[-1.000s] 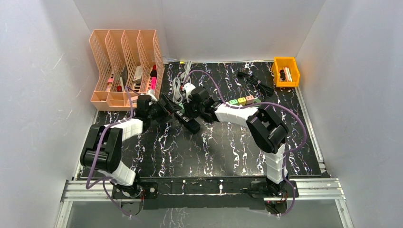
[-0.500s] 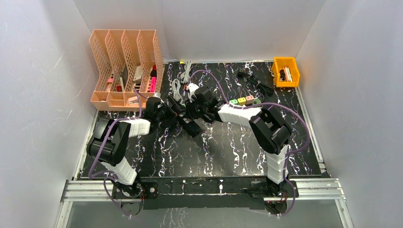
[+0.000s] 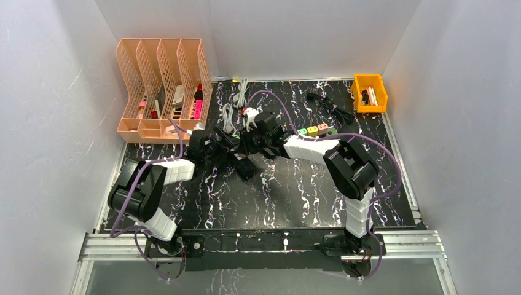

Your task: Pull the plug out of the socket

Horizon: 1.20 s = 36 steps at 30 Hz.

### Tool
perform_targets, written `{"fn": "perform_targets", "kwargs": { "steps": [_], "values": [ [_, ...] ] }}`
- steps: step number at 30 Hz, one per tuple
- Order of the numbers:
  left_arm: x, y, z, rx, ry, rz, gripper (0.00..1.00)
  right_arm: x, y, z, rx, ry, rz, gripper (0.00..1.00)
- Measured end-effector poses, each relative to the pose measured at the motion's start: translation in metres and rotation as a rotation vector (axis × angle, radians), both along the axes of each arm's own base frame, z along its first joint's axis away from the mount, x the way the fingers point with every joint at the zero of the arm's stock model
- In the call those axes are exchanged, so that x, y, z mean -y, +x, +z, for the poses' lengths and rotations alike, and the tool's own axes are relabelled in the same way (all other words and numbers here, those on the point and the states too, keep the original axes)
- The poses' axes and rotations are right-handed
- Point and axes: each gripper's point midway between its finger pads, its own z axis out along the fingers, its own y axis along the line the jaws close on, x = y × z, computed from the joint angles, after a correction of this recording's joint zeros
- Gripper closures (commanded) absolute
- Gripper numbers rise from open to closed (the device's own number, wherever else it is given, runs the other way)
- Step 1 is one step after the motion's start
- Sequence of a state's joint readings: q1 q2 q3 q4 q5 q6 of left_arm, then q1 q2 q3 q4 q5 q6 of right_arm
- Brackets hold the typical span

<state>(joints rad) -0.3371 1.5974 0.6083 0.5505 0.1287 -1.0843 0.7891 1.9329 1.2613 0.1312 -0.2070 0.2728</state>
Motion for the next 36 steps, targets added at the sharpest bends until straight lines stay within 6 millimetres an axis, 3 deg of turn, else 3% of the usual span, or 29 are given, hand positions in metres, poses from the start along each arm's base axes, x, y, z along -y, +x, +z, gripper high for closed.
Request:
{"fn": "perform_targets", "kwargs": {
  "steps": [7,11,13,17,20,25,29,32,34,36],
  "values": [
    [0.002,0.001,0.004,0.024,0.022,0.010,0.16,0.007,0.002,0.007,0.037,-0.053,-0.053,1.00],
    [0.008,0.002,0.011,0.044,0.000,0.000,0.16,0.012,-0.002,0.024,0.193,-0.154,-0.105,1.00],
    [0.009,0.003,0.012,0.050,-0.003,0.002,0.15,0.017,0.000,0.030,0.170,-0.120,-0.098,1.00],
    [-0.014,0.014,-0.007,0.040,0.087,0.082,0.15,0.031,0.014,0.066,0.035,0.112,-0.044,1.00],
    [-0.025,0.024,-0.007,0.064,0.123,0.130,0.10,0.043,0.025,0.083,0.117,0.082,-0.102,1.00],
    [-0.028,0.031,-0.009,0.078,0.170,0.129,0.02,0.012,-0.029,0.100,0.196,0.065,0.011,1.00],
    [-0.029,0.040,-0.008,0.087,0.287,0.053,0.02,0.027,-0.036,0.095,0.180,0.041,0.024,1.00],
    [-0.037,0.041,0.000,0.102,0.419,-0.020,0.02,0.051,-0.041,0.076,0.129,0.006,0.017,1.00],
    [-0.046,0.040,0.014,0.131,0.519,-0.057,0.02,0.067,-0.056,0.057,0.074,-0.015,0.028,1.00],
    [-0.056,0.043,0.042,0.194,0.614,-0.086,0.02,0.078,-0.076,0.037,0.004,-0.033,0.057,1.00]
  ]
}}
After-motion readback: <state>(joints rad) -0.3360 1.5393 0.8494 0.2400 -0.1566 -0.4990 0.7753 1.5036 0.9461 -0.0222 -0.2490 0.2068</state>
